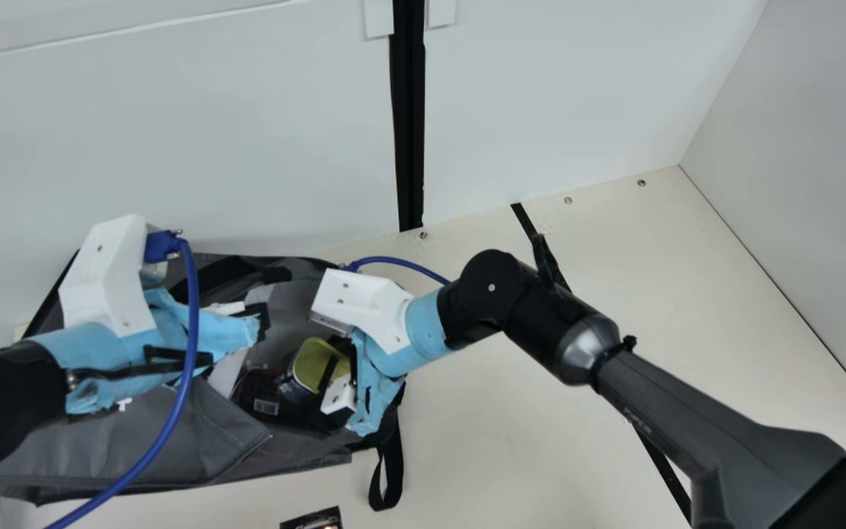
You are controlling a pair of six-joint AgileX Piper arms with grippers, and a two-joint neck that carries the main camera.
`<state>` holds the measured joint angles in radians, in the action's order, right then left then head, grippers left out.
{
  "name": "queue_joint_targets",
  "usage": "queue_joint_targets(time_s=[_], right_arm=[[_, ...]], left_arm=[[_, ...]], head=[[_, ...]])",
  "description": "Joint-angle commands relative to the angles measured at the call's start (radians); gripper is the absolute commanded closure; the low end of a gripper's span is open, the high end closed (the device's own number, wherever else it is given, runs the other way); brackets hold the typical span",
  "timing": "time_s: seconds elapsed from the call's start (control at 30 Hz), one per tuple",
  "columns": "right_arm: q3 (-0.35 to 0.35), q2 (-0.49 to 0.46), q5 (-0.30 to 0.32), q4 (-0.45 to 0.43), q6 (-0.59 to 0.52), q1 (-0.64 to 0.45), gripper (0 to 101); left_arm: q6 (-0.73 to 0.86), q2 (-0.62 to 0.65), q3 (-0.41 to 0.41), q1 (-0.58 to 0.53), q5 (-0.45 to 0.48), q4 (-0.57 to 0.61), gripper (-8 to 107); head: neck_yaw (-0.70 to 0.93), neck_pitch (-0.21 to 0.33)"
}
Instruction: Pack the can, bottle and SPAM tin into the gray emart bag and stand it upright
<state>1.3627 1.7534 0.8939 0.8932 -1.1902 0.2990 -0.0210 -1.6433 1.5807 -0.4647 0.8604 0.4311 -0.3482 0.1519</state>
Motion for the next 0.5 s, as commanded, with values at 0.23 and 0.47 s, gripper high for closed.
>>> queue_joint_targets(time_s=[0.23, 0.47], right_arm=[[0.066, 0.073, -0.034, 0.042, -0.001, 0.027, 101], [0.113, 0.121, -0.057, 0.059, 0.013, 0.045, 101]], left_arm=[[0.000, 0.000, 0.000, 0.000, 0.000, 0.000, 107], [0.000, 0.000, 0.000, 0.000, 0.000, 0.000, 107]], head=[[-0.001, 0.023], [-0.001, 0.023]])
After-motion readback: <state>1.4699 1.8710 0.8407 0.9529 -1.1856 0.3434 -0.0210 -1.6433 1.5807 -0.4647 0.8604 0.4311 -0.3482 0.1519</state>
